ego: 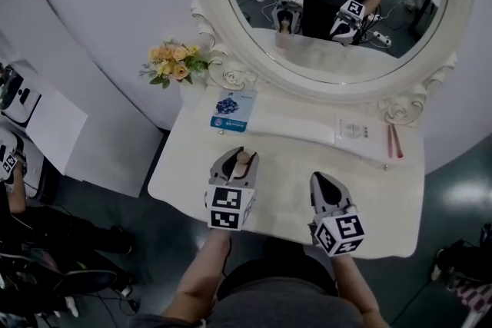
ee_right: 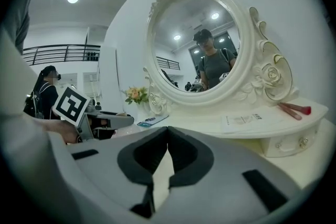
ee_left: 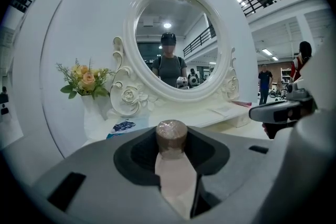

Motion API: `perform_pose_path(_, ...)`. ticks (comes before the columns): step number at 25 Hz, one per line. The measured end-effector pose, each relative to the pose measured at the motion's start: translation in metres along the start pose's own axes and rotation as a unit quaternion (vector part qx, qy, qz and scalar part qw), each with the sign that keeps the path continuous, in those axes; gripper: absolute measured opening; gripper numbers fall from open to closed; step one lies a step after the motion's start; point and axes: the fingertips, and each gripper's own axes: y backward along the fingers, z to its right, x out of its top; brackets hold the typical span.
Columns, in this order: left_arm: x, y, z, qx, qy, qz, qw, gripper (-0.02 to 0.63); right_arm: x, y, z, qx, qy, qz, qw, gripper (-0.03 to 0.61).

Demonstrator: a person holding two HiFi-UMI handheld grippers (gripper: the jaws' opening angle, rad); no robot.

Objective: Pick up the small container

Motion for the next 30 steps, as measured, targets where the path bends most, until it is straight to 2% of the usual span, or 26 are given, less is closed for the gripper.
perform_pose_path(18,0.058,0.023,0.018,-0.035,-0.014,0.04,0.9985,0.133,-0.002,0.001,-0.012,0.008,0.007,0.0,1.0,0.005)
perform_pose_path(30,0.076,0.031,0.012,-0.039,-0.012,0.061,0.9973,0.133,-0.005,-0.005,-0.02,0.016,0.009,-0.006,1.0,0.005)
